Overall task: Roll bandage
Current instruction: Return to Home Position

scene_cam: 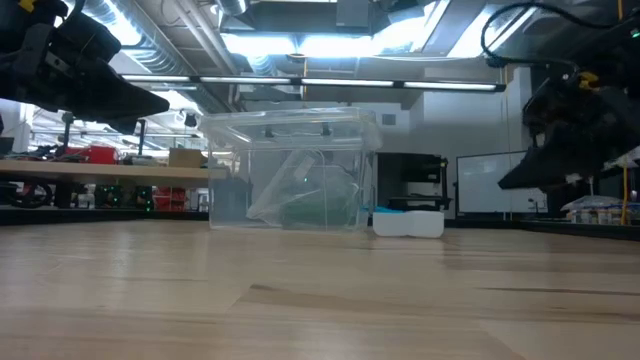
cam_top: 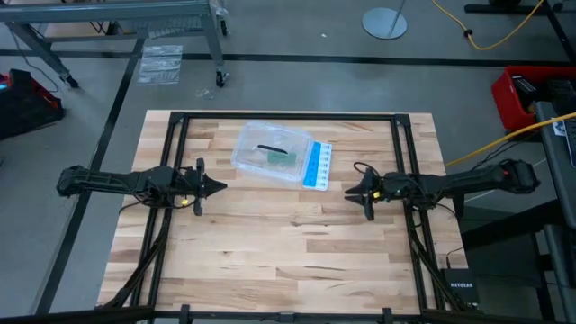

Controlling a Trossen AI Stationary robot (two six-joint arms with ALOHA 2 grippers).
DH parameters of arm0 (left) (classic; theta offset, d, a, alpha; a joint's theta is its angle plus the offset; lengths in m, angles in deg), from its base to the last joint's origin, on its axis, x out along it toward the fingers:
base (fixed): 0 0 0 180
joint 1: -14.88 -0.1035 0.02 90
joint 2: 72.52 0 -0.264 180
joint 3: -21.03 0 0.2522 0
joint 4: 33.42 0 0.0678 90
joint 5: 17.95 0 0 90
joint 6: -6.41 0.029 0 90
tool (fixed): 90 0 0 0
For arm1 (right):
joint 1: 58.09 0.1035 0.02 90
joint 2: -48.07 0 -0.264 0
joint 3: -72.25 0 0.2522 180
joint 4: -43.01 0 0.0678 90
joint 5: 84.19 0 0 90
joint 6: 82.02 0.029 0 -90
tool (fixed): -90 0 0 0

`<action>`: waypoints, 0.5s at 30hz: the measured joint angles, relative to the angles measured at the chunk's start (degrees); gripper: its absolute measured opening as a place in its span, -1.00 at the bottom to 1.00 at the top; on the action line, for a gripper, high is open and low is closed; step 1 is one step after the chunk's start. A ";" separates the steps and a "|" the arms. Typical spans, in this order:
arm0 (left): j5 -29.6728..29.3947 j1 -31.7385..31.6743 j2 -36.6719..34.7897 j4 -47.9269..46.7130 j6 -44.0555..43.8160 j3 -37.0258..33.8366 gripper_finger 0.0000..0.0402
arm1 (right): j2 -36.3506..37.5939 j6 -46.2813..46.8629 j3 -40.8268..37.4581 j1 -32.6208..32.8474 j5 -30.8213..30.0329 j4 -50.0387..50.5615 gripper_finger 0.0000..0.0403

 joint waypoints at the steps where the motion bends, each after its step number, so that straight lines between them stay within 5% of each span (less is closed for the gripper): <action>1: -0.01 0.00 -0.01 0.01 0.00 0.00 -0.99 | 1.22 0.00 0.00 0.00 0.00 0.23 -0.47; 15: -0.02 0.00 -0.18 0.00 0.01 0.00 -0.99 | 19.82 -0.02 0.00 0.00 0.00 2.30 -0.47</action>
